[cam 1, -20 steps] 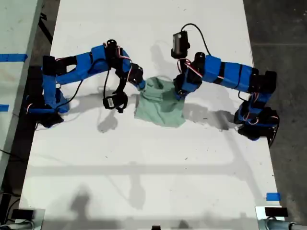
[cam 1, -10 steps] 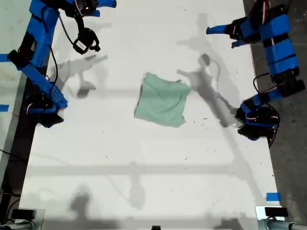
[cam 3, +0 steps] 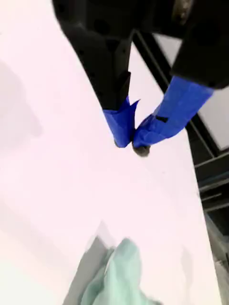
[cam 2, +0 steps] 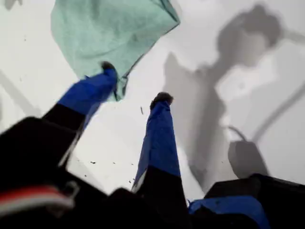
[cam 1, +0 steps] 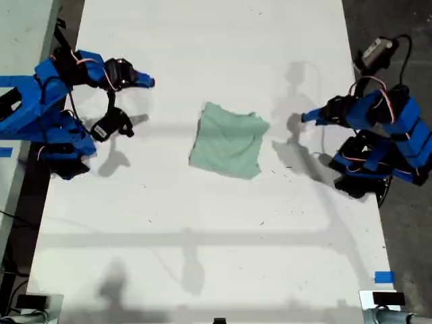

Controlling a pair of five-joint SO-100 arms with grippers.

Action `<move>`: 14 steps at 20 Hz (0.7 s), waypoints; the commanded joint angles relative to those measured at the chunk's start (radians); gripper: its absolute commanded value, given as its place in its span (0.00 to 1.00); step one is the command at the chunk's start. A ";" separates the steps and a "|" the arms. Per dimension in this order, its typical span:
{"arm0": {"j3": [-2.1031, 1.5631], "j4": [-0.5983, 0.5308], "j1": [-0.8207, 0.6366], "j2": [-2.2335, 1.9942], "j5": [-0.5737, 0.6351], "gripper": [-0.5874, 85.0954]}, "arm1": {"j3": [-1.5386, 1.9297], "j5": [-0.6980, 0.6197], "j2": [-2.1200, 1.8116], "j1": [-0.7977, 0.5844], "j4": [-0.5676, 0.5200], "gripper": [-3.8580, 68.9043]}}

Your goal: Fold tshirt

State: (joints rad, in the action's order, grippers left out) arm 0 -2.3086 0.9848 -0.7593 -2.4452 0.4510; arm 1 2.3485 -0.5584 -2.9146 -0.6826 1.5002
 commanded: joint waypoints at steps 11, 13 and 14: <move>-0.888 0.026 0.410 -1.147 -0.479 0.01 | 0.658 0.454 -0.350 0.480 -0.258 0.03; -0.885 0.038 0.407 -1.147 -0.485 0.01 | 0.715 0.423 -0.474 0.476 -0.224 0.04; -0.882 0.041 0.437 -1.149 -0.485 0.04 | 0.715 0.448 -0.474 0.469 -0.227 0.04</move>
State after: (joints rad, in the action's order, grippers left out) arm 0 -3.1753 1.0032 -0.3436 -3.4913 -0.0138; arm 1 3.0357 -0.1473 -3.3625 -0.2148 1.2456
